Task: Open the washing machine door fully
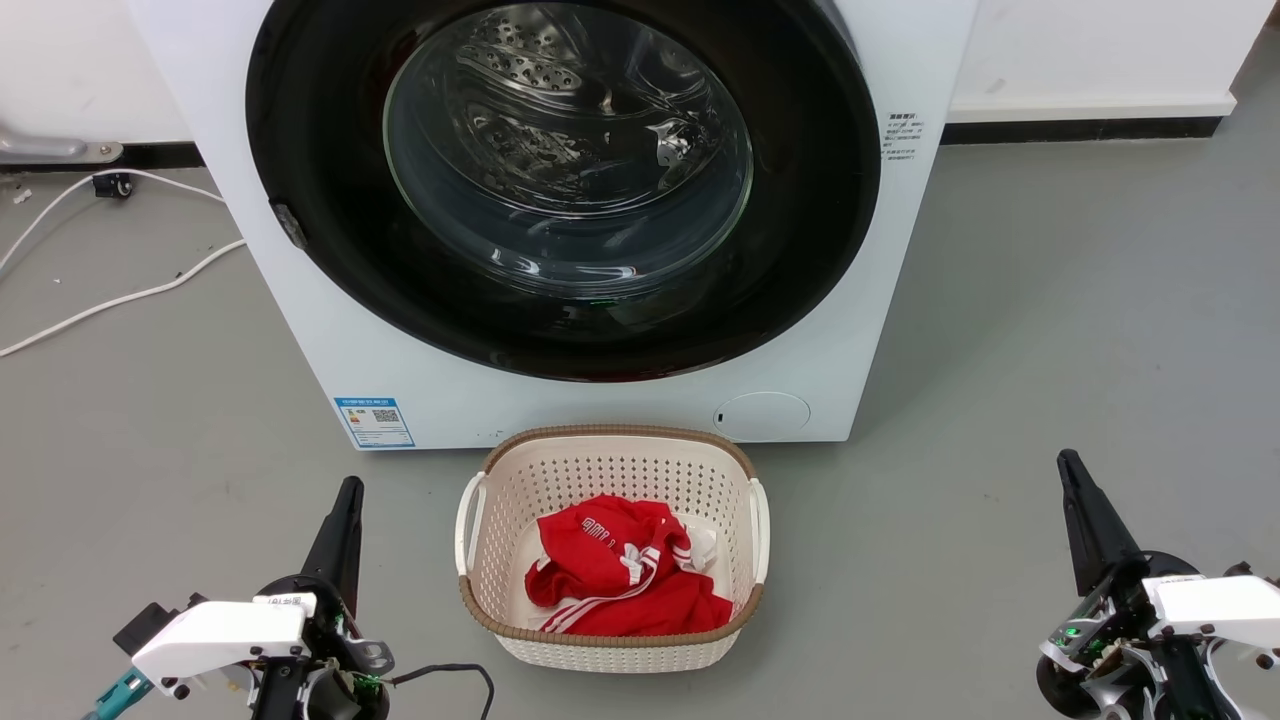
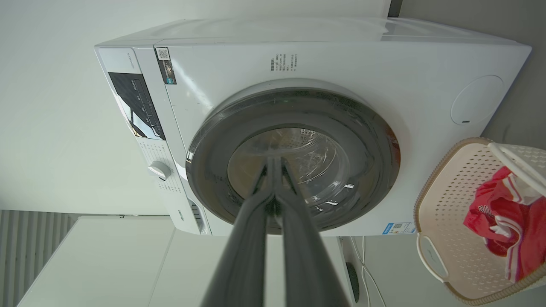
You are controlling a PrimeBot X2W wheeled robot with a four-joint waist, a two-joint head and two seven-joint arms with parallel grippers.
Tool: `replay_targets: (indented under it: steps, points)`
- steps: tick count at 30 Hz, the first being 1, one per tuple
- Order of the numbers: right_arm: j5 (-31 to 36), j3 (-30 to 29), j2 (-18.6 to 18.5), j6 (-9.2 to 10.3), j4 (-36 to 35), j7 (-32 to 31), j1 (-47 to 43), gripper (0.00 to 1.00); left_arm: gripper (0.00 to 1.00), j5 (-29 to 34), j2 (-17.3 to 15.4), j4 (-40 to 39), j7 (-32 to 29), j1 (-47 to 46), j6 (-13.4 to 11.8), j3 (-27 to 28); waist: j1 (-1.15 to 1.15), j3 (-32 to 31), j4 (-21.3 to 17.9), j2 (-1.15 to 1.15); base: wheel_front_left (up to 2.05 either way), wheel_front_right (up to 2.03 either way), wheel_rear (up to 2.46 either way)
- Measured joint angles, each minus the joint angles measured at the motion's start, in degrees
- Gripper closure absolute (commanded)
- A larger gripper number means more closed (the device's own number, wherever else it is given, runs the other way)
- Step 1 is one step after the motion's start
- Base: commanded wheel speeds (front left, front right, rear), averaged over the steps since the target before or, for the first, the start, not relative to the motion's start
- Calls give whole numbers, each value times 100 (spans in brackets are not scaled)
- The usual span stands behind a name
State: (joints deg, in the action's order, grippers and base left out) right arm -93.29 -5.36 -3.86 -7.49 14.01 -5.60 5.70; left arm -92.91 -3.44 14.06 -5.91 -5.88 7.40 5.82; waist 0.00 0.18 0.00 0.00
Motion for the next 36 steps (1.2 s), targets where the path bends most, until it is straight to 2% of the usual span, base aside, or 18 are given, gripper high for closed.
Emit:
replay_targets:
  steps: [2, 3, 11, 20, 24, 36]
  points:
    - [0, -2, 2, 0, 0, -1, 1, 100, 100, 5, 1, 1, -1, 0, 0, 1, 0, 0, 0, 0, 0, 0, 0]
    - [1, -4, 4, 0, 1, -1, 1, 0, 0, 5, 2, 1, -1, 0, 0, 2, 0, 0, 0, 0, 0, 0, 0]
    - [21, 108, 30, 1, 31, 129, -166, 0, 0, 37, 38, 34, 118, 141, -8, -115, 0, -2, -11, 0, 0, 0, 0]
    - [346, 191, 37, 1, -190, 366, -248, 0, 0, 503, 37, -222, 367, 142, -8, -236, 0, -15, -36, 0, 0, 0, 0]
    - [801, 193, 38, 1, -328, 464, -256, 0, 0, 931, 40, -383, 474, 146, -8, -218, 0, -17, -43, 0, 0, 0, 0]
    - [2727, 305, 47, 1, -817, 724, -356, 0, 0, 2274, 44, -815, 738, 174, -8, -191, 0, -25, -65, 0, 0, 0, 0]
